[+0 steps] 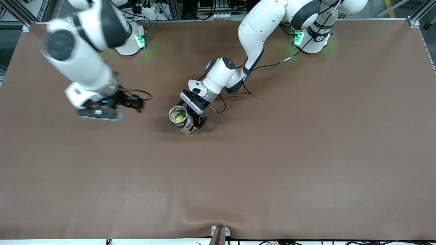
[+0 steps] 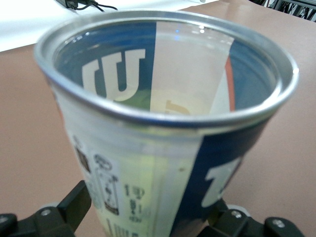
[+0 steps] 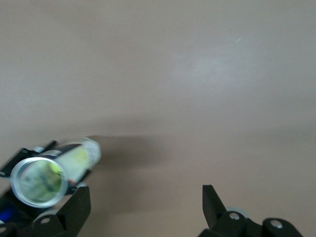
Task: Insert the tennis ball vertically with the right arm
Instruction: 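Lower the can upright onto the table while the right gripper retracts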
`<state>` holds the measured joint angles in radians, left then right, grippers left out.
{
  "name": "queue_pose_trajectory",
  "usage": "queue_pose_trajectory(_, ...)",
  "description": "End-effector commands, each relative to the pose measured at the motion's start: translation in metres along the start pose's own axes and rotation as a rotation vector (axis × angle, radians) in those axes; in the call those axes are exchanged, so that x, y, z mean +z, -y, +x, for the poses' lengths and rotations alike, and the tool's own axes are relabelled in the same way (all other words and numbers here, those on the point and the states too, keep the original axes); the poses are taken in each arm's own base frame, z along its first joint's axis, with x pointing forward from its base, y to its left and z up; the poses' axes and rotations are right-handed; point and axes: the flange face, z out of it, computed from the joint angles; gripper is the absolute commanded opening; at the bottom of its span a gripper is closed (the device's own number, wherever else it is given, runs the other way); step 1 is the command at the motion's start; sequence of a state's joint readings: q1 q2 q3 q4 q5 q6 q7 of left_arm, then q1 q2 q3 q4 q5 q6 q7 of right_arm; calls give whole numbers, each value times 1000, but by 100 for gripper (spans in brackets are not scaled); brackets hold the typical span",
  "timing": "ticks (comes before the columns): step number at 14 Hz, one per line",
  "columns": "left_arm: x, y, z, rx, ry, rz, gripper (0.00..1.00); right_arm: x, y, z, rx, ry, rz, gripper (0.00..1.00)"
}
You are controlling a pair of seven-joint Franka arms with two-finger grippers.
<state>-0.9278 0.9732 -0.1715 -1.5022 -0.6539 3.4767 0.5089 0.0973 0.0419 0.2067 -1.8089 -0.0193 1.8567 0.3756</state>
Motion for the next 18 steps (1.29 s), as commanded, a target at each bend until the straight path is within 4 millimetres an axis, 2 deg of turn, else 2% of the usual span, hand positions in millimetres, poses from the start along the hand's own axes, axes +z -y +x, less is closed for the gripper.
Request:
queue_pose_trajectory(1,-14,-1,7,8,27,-19,100,-28,-28,-12,-50,-14,-13,100)
queue_pose_trajectory(5,-20,-3,8,-24,47,-27,100,-60,-59,-28,-30,-5,-34,100)
queue_pose_trajectory(7,-26,-5,7,-33,63,-32,100,-64,-73,-26,-107,-11,-37,100)
queue_pose_trajectory(9,-31,-1,6,-31,78,-30,100,-72,-83,-23,-98,-25,-29,100)
queue_pose_trajectory(13,-39,-2,0,-32,128,-45,100,-99,-75,-10,-107,-64,2,100)
queue_pose_trajectory(16,-51,5,-3,-34,180,-52,100,-99,-81,7,-93,-59,8,100)
queue_pose_trajectory(18,-63,11,-10,-45,246,-64,100,-101,-86,7,-82,-60,8,100)
